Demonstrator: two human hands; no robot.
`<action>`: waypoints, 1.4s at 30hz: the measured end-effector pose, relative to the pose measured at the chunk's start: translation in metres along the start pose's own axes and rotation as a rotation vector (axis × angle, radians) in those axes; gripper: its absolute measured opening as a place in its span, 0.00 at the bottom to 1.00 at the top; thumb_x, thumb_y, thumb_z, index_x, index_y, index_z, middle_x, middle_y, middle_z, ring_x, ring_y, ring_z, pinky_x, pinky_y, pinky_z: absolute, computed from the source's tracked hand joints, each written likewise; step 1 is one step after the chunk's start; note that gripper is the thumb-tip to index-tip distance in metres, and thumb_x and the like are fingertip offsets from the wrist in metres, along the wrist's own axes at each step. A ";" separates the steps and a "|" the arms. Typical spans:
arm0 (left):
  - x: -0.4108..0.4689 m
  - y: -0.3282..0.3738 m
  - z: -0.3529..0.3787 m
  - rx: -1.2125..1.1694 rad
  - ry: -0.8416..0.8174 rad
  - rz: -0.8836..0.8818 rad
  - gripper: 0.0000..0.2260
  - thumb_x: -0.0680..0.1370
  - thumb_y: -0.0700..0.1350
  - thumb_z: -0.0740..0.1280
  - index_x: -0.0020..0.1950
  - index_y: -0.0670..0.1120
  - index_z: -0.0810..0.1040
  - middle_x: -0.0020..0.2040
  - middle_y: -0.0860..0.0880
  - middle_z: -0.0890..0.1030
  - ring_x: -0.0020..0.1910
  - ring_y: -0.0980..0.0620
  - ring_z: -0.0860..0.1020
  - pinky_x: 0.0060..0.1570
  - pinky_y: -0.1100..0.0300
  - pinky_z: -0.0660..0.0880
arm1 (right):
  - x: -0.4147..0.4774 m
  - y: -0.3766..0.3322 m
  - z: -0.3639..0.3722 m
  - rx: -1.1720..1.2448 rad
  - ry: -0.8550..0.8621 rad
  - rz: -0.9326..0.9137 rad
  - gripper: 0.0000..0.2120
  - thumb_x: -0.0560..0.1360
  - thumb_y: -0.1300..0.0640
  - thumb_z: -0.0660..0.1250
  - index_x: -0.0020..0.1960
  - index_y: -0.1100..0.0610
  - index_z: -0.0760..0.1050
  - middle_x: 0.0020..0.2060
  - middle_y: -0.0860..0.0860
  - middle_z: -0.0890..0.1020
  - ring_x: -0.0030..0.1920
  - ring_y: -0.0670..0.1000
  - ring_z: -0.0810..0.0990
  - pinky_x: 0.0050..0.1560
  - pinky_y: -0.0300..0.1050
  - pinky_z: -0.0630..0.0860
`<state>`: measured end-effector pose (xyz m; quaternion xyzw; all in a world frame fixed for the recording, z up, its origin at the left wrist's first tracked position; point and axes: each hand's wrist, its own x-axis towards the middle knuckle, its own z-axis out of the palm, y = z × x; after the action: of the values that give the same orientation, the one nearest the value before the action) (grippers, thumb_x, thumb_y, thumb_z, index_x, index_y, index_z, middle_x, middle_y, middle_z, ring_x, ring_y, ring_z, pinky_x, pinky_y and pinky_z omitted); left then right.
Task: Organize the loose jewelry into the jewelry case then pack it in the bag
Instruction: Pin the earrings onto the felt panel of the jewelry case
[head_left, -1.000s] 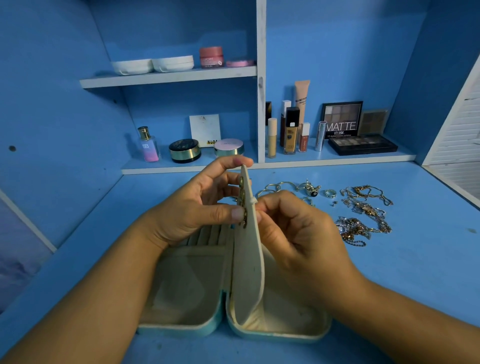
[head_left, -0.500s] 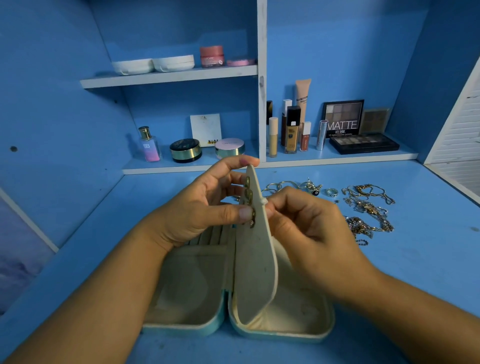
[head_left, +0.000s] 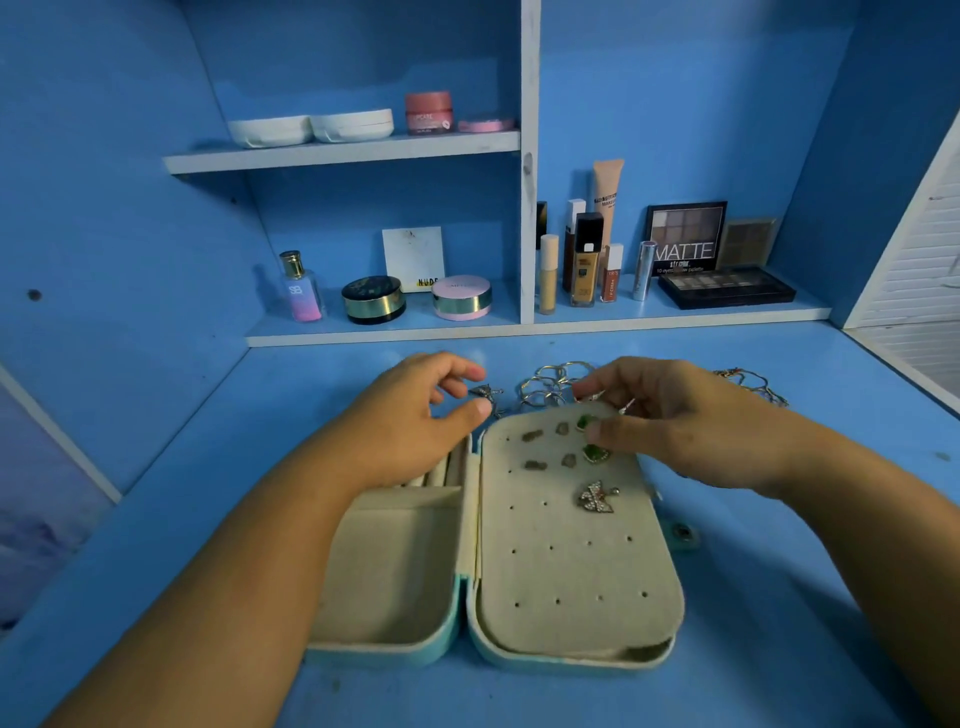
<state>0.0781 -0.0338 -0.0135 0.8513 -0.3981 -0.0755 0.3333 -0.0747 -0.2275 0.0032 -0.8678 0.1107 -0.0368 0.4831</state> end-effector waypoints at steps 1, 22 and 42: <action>0.000 0.000 0.002 -0.009 -0.015 -0.009 0.10 0.77 0.52 0.67 0.59 0.57 0.75 0.52 0.57 0.77 0.52 0.59 0.75 0.52 0.66 0.72 | 0.002 0.003 0.000 -0.064 0.008 0.010 0.13 0.73 0.53 0.70 0.57 0.46 0.75 0.45 0.46 0.80 0.38 0.43 0.80 0.40 0.36 0.76; -0.002 0.004 0.005 0.137 -0.153 -0.116 0.10 0.76 0.60 0.65 0.44 0.56 0.78 0.43 0.56 0.82 0.46 0.55 0.80 0.55 0.49 0.76 | 0.020 0.029 -0.002 -0.339 0.170 -0.135 0.05 0.75 0.50 0.67 0.51 0.45 0.78 0.43 0.39 0.78 0.42 0.48 0.77 0.38 0.31 0.71; 0.000 0.001 0.005 0.075 -0.202 -0.029 0.09 0.75 0.60 0.67 0.54 0.63 0.77 0.47 0.64 0.78 0.49 0.61 0.78 0.62 0.49 0.71 | 0.112 -0.015 0.025 -0.750 -0.041 -0.239 0.12 0.80 0.54 0.61 0.60 0.51 0.79 0.56 0.48 0.79 0.49 0.43 0.70 0.51 0.36 0.63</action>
<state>0.0754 -0.0373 -0.0168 0.8569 -0.4198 -0.1507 0.2584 0.0407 -0.2242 -0.0024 -0.9914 0.0052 -0.0325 0.1268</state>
